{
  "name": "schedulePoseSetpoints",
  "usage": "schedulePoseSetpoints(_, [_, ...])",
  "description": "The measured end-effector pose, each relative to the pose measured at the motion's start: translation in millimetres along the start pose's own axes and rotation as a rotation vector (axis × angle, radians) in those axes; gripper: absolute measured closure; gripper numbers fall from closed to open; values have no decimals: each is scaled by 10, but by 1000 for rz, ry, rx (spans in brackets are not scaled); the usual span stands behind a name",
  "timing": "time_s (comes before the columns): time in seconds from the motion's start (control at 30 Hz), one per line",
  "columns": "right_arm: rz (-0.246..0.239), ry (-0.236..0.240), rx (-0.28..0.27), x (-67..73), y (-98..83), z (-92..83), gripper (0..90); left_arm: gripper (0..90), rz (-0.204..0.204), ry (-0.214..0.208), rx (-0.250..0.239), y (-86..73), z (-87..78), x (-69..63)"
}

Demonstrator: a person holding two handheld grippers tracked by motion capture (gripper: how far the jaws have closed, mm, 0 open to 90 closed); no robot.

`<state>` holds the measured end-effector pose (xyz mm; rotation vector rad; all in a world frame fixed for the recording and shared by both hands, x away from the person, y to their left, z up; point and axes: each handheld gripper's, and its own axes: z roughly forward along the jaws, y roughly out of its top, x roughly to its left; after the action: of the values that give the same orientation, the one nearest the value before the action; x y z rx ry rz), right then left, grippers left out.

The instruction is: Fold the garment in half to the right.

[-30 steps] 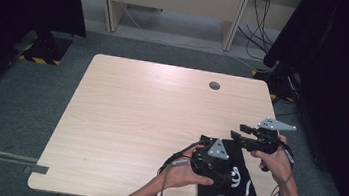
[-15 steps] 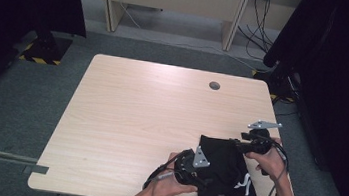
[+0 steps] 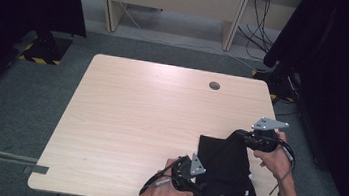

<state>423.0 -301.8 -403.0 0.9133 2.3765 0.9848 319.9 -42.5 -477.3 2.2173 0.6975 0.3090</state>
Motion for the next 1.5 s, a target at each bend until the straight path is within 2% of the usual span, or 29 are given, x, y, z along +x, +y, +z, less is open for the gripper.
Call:
schedulePoseSetpoints(0.03, [-2,-4,10,-8,-37,24,855,217,-8,1,-2,-10,-7,1])
schedulePoseSetpoints(0.13, [23,-45,108,-99,-284,187,851,225,-13,-3,-2,-23,-17,9])
schedulePoseSetpoints(0.17, [44,-31,123,-123,-384,240,850,225,-15,-3,-1,-23,-16,11])
schedulePoseSetpoints(0.2, [62,-17,131,-137,-470,280,850,225,-14,-4,0,-21,-16,11])
schedulePoseSetpoints(0.23, [76,-13,117,-147,-537,302,850,225,-9,-4,1,-18,-16,11])
schedulePoseSetpoints(0.27, [95,-2,92,-166,-569,294,848,225,-6,-4,3,-15,-16,13])
schedulePoseSetpoints(0.33, [104,4,88,-191,-587,288,841,225,-5,-3,5,-14,-19,19])
schedulePoseSetpoints(0.47, [94,-5,94,-171,-521,332,817,231,13,15,16,-28,-64,62])
schedulePoseSetpoints(0.67, [73,-10,78,-35,-282,598,739,230,-12,83,34,-137,-216,291])
schedulePoseSetpoints(0.73, [70,-19,65,14,-191,710,644,230,-19,97,41,-177,-271,352])
schedulePoseSetpoints(0.8, [92,-38,71,63,-103,767,524,225,-19,94,38,-207,-321,395])
schedulePoseSetpoints(0.87, [116,-48,49,116,-36,721,465,211,-53,73,3,-206,-380,449])
schedulePoseSetpoints(0.9, [118,-51,32,153,-11,662,439,200,-72,65,-19,-188,-416,478])
schedulePoseSetpoints(0.97, [104,-50,-5,223,28,500,428,188,-82,62,-84,-122,-481,537])
schedulePoseSetpoints(1.0, [101,-41,-25,253,36,414,428,185,-90,70,-108,-81,-504,573])
schedulePoseSetpoints(1.07, [112,0,-57,314,19,260,432,177,-110,88,-127,2,-504,665])
schedulePoseSetpoints(1.13, [129,38,-68,393,-39,140,434,177,-131,114,-118,76,-446,791])
schedulePoseSetpoints(1.23, [146,80,-43,514,-181,45,436,178,-164,145,-88,148,-297,971])
schedulePoseSetpoints(1.3, [143,93,-14,591,-284,15,437,184,-175,151,-67,182,-194,1043])
schedulePoseSetpoints(1.43, [157,118,9,684,-442,5,470,185,-215,174,-19,230,48,1192])
schedulePoseSetpoints(1.5, [162,132,24,704,-500,23,537,187,-231,190,-1,229,152,1254])
